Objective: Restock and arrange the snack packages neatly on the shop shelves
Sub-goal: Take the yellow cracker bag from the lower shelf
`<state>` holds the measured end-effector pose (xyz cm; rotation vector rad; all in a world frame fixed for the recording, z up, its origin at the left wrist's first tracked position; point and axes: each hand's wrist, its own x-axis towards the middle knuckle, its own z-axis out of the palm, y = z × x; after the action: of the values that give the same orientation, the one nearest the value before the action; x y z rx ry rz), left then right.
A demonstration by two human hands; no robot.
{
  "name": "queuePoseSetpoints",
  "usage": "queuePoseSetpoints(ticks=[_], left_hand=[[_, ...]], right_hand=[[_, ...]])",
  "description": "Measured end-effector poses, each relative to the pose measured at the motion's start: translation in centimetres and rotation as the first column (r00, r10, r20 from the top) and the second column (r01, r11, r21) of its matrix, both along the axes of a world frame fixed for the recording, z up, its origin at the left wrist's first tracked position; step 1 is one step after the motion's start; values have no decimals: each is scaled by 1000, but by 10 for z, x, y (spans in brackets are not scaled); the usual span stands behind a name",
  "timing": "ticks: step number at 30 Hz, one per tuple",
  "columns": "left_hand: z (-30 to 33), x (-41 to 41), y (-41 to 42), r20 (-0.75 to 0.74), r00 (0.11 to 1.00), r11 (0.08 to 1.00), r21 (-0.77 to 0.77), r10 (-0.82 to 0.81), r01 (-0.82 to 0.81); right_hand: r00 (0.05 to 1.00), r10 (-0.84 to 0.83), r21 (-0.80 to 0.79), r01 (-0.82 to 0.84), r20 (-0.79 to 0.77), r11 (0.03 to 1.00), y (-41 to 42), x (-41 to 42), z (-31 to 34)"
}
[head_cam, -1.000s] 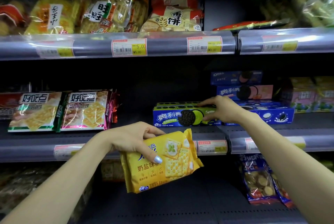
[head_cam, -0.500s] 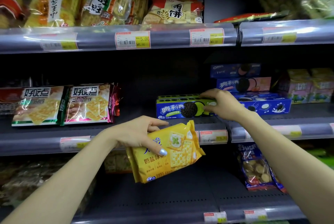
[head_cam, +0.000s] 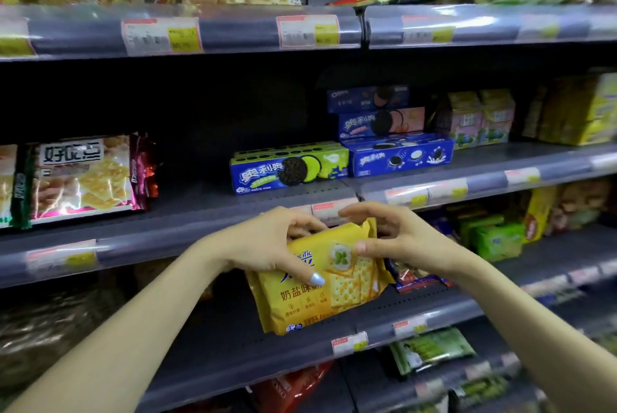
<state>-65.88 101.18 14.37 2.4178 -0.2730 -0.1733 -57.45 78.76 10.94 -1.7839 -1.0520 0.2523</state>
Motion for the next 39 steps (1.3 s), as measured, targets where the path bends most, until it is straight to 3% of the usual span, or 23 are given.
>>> queuePoseSetpoints(ticks=[3, 9, 14, 16, 22, 29, 33, 39], left_hand=[[-10, 13, -28, -2, 1000, 1000, -13, -24, 24], [-35, 40, -84, 7, 998, 997, -32, -64, 64], [-84, 76, -126, 73, 992, 945, -317, 105, -77], [-111, 91, -140, 100, 978, 926, -353, 182, -136], [-191, 143, -175, 106, 971, 974, -100, 214, -204], [-237, 218, -237, 135, 983, 991, 39, 121, -128], [-260, 257, -264, 110, 987, 991, 44, 120, -125], [-280, 292, -293, 93, 975, 977, -79, 204, -197]], right_hand=[[991, -1, -56, -7, -132, 998, -25, 4, -14], [968, -107, -46, 99, -227, 994, -77, 20, -39], [909, -224, -37, 226, -351, 974, -147, 48, -74], [870, -296, -34, 308, -395, 951, -179, 60, -87], [730, -488, 21, 565, -478, 825, -263, 117, -122], [677, -563, -42, 621, -474, 783, -307, 195, -140], [664, -562, -68, 614, -493, 786, -315, 240, -156], [660, -544, -120, 574, -518, 810, -327, 294, -180]])
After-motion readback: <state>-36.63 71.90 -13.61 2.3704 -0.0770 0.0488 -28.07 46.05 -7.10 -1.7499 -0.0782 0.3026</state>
